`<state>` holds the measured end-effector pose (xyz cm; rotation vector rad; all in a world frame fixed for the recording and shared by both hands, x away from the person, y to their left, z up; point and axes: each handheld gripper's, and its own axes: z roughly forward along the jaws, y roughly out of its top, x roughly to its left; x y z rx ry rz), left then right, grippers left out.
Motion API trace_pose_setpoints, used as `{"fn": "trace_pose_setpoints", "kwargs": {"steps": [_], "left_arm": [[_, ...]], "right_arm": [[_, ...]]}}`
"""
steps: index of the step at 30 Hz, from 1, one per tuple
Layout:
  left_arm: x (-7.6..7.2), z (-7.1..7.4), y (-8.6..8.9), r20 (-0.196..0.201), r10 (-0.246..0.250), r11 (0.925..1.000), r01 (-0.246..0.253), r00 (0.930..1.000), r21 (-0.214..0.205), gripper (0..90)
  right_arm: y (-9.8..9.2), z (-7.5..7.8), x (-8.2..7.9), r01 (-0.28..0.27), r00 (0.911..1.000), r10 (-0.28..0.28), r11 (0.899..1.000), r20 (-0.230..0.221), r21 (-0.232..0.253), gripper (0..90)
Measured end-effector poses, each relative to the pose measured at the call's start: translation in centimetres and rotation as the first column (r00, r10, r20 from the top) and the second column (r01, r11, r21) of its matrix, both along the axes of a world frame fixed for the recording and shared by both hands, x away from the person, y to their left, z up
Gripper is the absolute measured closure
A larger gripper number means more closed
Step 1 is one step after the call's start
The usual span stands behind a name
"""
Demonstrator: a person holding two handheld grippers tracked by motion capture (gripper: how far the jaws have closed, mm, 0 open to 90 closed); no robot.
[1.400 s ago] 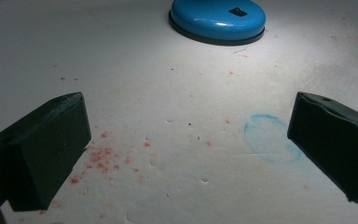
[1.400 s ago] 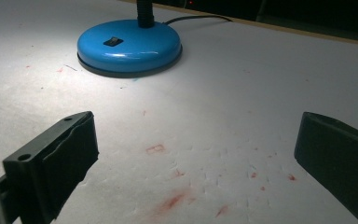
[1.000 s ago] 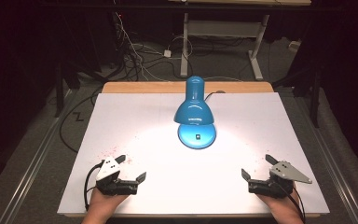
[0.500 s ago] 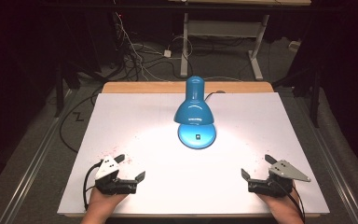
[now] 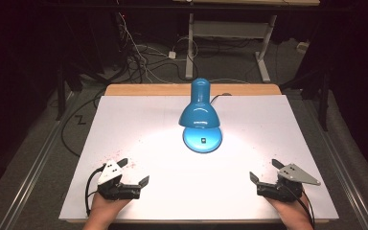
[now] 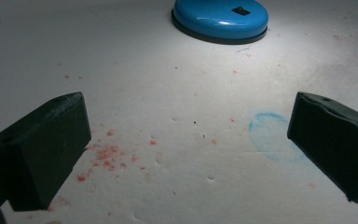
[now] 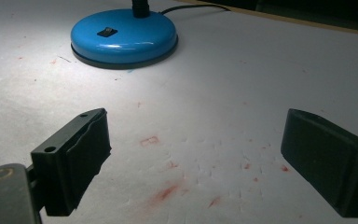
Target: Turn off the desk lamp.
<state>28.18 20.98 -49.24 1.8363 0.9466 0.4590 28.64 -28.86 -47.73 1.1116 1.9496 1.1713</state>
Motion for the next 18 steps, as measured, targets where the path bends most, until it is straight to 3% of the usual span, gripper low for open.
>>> {"fn": "trace_pose_setpoints", "kwargs": {"steps": [18], "left_arm": [[-0.02, 0.05, 0.04, 0.005, -0.001, 1.0000, 0.000, 1.0000, 0.004, 0.0]], "right_arm": [[-0.18, -0.06, 0.04, -0.006, 1.0000, 0.006, 1.000, -0.001, -0.010, 17.1]]}}
